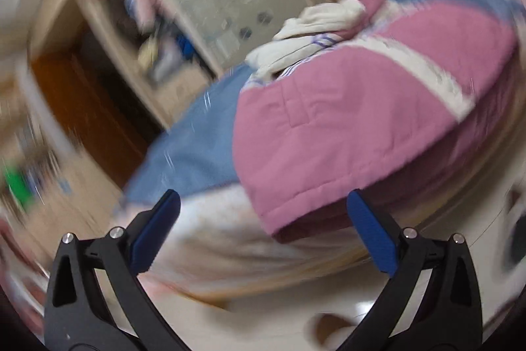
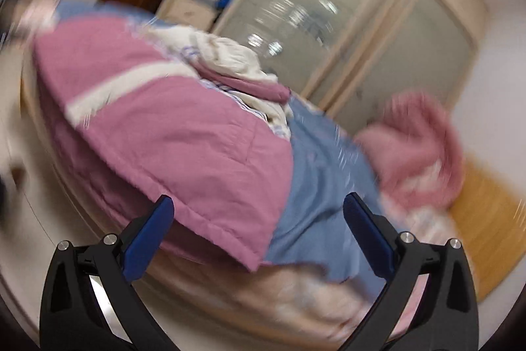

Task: Fold large clothes
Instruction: 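Grasp the pink jacket hem with the left tool while the right tool grasps it too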

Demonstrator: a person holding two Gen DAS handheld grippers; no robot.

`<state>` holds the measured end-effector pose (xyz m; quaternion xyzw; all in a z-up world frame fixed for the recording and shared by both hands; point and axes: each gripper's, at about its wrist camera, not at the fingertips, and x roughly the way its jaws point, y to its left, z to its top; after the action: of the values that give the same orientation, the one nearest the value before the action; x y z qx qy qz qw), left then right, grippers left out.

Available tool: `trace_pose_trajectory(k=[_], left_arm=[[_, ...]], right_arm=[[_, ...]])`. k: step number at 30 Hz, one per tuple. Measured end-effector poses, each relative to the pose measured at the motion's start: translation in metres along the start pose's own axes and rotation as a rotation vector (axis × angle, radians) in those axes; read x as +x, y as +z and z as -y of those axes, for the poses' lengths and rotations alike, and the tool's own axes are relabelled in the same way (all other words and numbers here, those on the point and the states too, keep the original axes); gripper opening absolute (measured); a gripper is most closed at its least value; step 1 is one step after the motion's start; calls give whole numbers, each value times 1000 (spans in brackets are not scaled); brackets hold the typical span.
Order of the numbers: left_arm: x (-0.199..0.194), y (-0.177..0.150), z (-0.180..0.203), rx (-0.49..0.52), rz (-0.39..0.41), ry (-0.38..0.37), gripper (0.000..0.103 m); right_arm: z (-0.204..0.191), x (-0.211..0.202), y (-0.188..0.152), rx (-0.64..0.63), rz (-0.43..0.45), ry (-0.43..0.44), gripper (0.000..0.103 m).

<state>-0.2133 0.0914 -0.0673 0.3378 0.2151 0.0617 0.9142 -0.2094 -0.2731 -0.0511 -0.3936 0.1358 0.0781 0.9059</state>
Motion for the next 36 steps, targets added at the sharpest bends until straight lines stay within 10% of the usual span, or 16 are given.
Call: trace_pose_trajectory(k=[2, 5, 10, 15, 27, 36], left_arm=[[-3, -7, 14, 181, 66, 66, 101], [0, -26, 27, 391, 115, 106, 101], [21, -34, 31, 381, 86, 118, 101], [33, -32, 50, 440, 104, 151, 100], [76, -24, 37, 368, -60, 124, 66], [72, 0, 24, 262, -89, 87, 7]], right_arm=[[-22, 2, -17, -262, 26, -81, 102], [-24, 18, -42, -301, -48, -62, 102], [-20, 34, -45, -230, -76, -54, 102], [-24, 67, -53, -221, -156, -18, 72], [-33, 101, -49, -253, -238, 32, 26], [-16, 90, -32, -147, -202, -1, 6]])
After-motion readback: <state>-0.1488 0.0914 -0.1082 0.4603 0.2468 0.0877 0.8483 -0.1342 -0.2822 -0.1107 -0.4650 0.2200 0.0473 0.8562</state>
